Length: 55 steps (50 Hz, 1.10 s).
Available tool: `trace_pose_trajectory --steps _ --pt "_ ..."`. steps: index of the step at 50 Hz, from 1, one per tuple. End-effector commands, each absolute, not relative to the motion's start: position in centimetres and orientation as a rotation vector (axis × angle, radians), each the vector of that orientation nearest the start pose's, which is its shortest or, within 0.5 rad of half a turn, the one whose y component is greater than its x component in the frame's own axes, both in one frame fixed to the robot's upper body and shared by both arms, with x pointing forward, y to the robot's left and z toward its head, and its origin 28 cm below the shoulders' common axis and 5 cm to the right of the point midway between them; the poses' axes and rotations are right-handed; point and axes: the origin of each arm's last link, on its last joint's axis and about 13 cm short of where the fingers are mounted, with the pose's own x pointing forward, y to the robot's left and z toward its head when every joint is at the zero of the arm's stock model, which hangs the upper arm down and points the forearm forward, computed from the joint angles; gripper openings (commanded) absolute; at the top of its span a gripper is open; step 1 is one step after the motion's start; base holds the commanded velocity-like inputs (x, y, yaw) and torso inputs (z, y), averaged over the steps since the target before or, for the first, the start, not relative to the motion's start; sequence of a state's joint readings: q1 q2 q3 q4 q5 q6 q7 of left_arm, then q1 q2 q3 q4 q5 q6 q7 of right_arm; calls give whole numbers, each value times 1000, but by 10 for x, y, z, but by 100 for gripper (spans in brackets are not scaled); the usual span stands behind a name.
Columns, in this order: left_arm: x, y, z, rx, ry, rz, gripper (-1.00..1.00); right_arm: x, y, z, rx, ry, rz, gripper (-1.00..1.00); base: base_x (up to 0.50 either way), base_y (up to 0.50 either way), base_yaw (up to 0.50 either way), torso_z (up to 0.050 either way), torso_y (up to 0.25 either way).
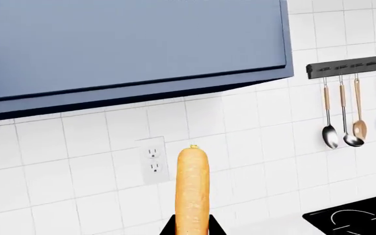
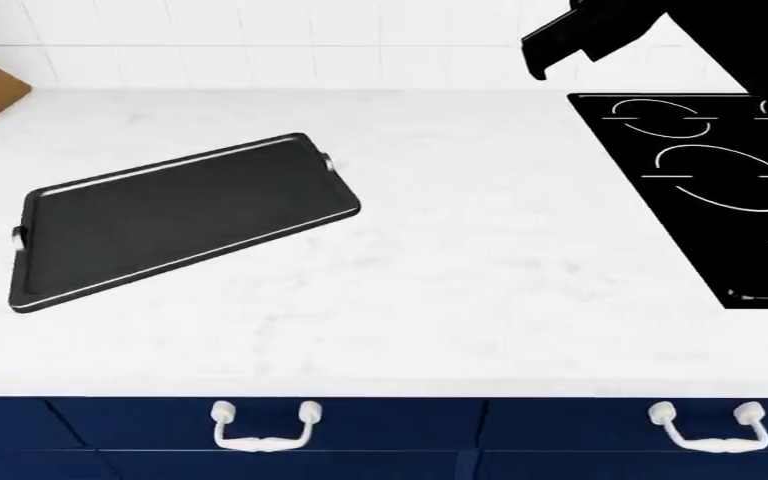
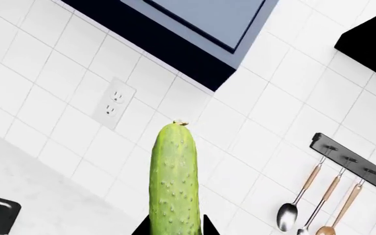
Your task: Place the two vegetables and bowl onto the tray for setting up a vegetable dip station.
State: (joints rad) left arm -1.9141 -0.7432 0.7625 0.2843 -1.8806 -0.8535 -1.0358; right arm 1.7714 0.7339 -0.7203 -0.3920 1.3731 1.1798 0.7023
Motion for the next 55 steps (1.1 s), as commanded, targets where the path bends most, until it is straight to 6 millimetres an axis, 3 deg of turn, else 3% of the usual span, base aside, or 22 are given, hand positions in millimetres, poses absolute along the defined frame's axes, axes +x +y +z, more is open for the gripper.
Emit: trace_pose_trajectory --steps 1,33,43,55 --pt "197 211 432 102 -296 -190 -100 231 -120 394 -532 -296 113 -100 -1 500 0 0 0" --pt "198 209 431 99 -285 -189 -100 231 -118 394 -507 -316 140 -100 4 495 0 0 0" --pt "199 209 430 100 -281 -192 -100 231 -116 395 -466 -337 173 -100 0 0 0 0 1" --pt "197 210 432 99 -292 -190 -100 237 -117 385 -509 -272 159 -100 500 1 0 0 0"
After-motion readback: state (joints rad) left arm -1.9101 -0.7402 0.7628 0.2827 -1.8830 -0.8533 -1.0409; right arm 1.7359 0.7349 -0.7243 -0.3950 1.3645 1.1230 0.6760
